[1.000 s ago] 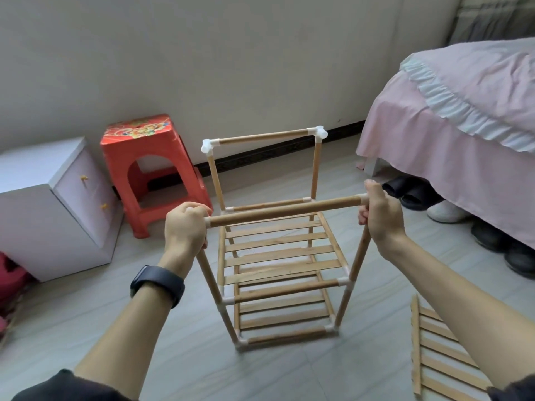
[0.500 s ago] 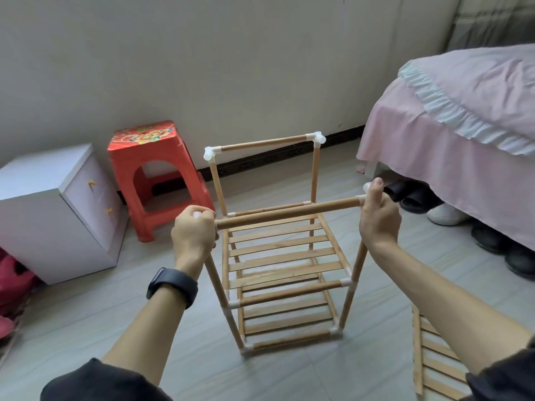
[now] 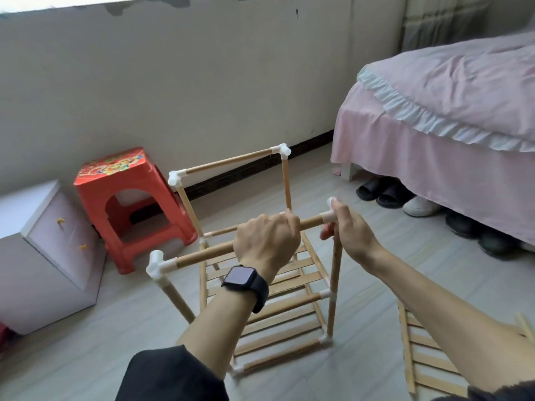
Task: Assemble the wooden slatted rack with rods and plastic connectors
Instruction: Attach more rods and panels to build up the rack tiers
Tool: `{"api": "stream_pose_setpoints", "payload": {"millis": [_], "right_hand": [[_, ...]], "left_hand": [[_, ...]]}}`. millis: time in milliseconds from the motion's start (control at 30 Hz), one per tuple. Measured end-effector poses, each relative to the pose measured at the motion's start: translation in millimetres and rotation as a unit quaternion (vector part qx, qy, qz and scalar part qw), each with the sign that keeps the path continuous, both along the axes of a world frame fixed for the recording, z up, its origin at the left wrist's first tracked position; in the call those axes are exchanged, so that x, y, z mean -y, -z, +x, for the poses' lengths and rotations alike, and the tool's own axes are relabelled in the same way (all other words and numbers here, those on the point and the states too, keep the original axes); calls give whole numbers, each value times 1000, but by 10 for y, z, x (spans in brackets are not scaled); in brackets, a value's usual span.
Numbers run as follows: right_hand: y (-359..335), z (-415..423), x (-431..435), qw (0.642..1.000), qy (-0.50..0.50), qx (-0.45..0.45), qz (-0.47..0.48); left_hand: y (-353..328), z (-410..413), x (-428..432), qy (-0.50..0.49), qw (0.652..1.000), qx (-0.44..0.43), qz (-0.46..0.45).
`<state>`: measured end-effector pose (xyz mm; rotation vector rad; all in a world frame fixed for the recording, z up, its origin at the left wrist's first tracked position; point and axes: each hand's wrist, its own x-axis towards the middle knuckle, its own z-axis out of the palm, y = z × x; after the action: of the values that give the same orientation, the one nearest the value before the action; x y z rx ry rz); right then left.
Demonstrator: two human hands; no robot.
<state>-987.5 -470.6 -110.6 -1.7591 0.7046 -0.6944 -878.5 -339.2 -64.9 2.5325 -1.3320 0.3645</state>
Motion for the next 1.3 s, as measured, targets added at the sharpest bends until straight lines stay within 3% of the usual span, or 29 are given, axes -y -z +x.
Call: {"api": "stream_pose_setpoints", "payload": {"millis": [300, 400, 467, 567, 667, 867, 1000, 1133, 1300], "right_hand": [[-115, -48, -239, 1000, -25, 10, 5], [-64, -207, -235, 997, -52, -3, 50], [155, -392, -209, 994, -34, -38, 97], [728, -794, -166, 983, 71, -56, 158], [1397, -1238, -226, 956, 150, -86, 238], [2627, -1968, -309, 875, 259, -161, 375], [3038, -2234, -301, 840, 296, -213, 402], [3366, -2356, -128, 823, 288, -330, 362], [3636, -2243, 214, 839, 240, -439, 216]], "left_hand": [[-125, -44, -136, -4, 999, -6, 54], [-58, -54, -98, 11, 999, -17, 50], [70, -34, -111, 22, 999, 39, 28], [402, -116, -183, 118, 978, 172, -18], [759, -311, -155, 254, 948, 192, 2], [1623, -903, 395, 300, 942, 40, 147], [2415, -1175, 725, 278, 918, -128, 253], [3243, -1322, 834, 249, 865, -252, 355], [3924, -1250, 803, 215, 810, -281, 468]]}}
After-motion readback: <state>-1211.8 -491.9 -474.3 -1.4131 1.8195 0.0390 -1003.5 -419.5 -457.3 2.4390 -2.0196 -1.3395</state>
